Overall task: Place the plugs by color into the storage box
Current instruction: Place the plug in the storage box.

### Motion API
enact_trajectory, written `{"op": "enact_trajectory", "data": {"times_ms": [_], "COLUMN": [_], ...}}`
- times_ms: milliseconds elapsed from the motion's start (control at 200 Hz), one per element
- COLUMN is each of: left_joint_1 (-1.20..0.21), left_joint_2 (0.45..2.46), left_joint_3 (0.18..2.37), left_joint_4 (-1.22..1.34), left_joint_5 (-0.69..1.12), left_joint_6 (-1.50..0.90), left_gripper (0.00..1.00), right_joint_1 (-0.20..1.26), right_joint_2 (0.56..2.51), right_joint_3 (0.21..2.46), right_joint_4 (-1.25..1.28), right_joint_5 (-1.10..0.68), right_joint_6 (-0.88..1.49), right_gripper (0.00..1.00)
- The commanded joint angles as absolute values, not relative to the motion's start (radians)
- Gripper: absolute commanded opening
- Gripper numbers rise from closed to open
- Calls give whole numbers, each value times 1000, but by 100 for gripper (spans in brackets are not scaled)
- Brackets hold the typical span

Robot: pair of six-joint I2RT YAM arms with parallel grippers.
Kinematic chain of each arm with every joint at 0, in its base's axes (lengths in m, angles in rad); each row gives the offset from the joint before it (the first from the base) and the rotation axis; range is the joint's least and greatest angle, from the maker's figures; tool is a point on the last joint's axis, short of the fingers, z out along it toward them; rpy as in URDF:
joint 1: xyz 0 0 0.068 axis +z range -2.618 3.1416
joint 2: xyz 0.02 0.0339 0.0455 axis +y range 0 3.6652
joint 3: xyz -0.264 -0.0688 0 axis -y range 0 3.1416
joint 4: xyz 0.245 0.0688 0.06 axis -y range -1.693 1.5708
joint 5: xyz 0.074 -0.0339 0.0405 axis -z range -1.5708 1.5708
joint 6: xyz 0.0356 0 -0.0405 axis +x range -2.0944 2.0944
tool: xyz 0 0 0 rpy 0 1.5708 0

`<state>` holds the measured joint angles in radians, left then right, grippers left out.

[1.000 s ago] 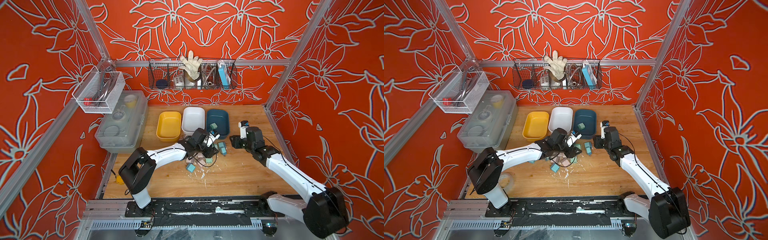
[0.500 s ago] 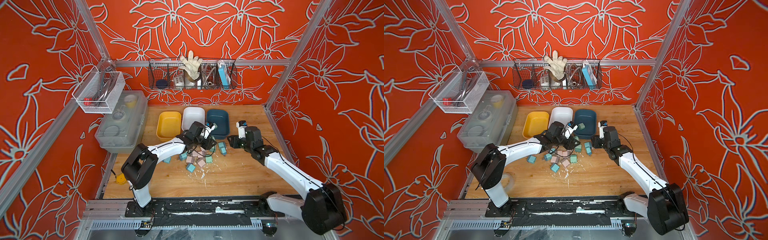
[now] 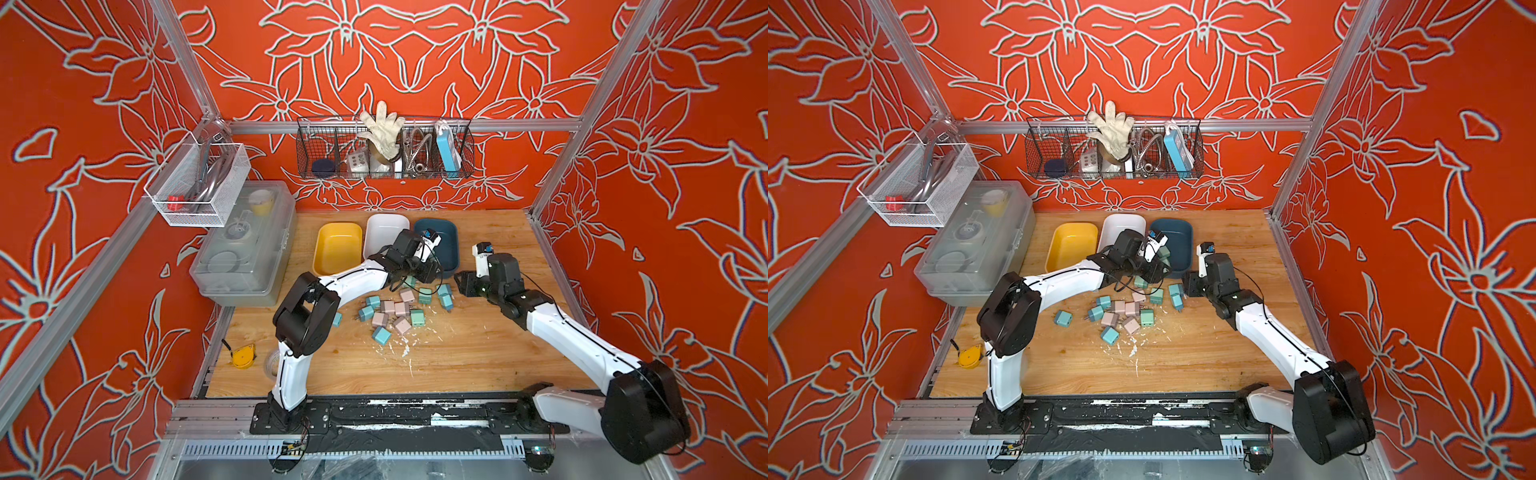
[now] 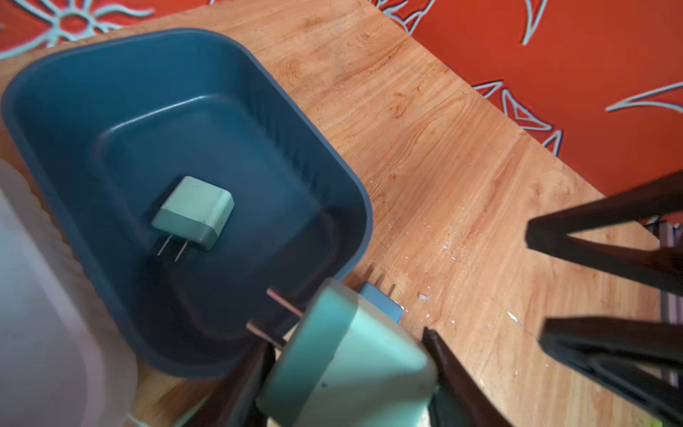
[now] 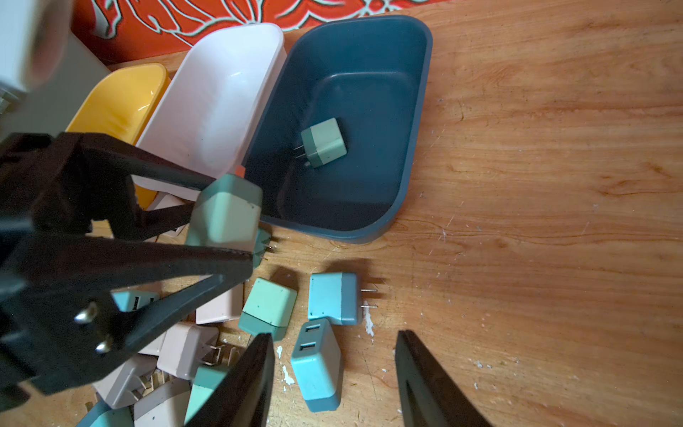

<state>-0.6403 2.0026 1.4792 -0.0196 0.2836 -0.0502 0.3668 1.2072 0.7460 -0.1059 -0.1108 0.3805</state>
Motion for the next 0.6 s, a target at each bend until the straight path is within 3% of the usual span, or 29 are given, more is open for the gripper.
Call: {"op": "enact_trajectory", "data": {"times_ms": [0,596], "left_joint_1": [-628,-597], "left_joint_2": [2065,2335], "left_joint_3": [1565,1922], "left_joint_4": [-44,-227], "left_joint_5": [274,295], "left_joint_6": [-51,-71], "left_gripper": [0,2], "right_joint_1": [370,374], "right_joint_2": [1218,1207], "right_joint_3": [736,755], "right_joint_4": [-110,-152], "right_joint_5": [-80,-57], "right_joint_6": [394,385], "right_gripper": [57,58]}}
